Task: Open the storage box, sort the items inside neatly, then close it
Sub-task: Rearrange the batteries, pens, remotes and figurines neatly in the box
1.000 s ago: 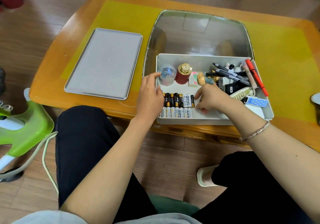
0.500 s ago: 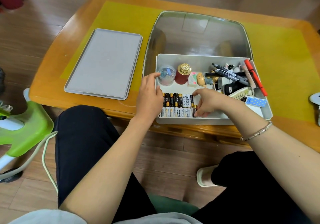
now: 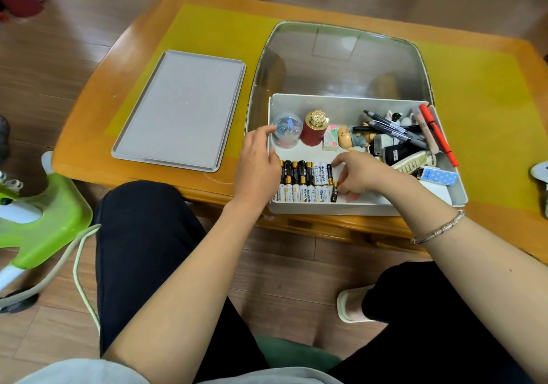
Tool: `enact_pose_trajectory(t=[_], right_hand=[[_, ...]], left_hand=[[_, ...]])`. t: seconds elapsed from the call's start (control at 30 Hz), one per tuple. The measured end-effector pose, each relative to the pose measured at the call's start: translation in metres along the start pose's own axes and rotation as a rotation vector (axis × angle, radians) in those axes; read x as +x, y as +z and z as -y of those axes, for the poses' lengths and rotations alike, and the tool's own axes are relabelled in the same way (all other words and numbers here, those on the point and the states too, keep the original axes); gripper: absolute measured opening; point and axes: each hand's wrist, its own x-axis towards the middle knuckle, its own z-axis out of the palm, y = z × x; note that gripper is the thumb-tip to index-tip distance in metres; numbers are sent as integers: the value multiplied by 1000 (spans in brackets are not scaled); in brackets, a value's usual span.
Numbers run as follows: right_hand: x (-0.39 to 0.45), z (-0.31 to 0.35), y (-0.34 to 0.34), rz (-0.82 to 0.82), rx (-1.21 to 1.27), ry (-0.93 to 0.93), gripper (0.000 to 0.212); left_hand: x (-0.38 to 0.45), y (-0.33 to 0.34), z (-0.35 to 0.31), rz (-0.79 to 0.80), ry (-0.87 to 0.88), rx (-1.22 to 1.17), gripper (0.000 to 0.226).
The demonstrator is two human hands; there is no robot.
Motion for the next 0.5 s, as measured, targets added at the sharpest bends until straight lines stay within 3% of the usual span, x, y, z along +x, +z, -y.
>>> enact_pose_trajectory(t=[0.5], right_hand=[[-5, 1, 5, 13, 21, -27, 79]], left_hand=[[0, -1, -1, -4, 1, -3, 40]])
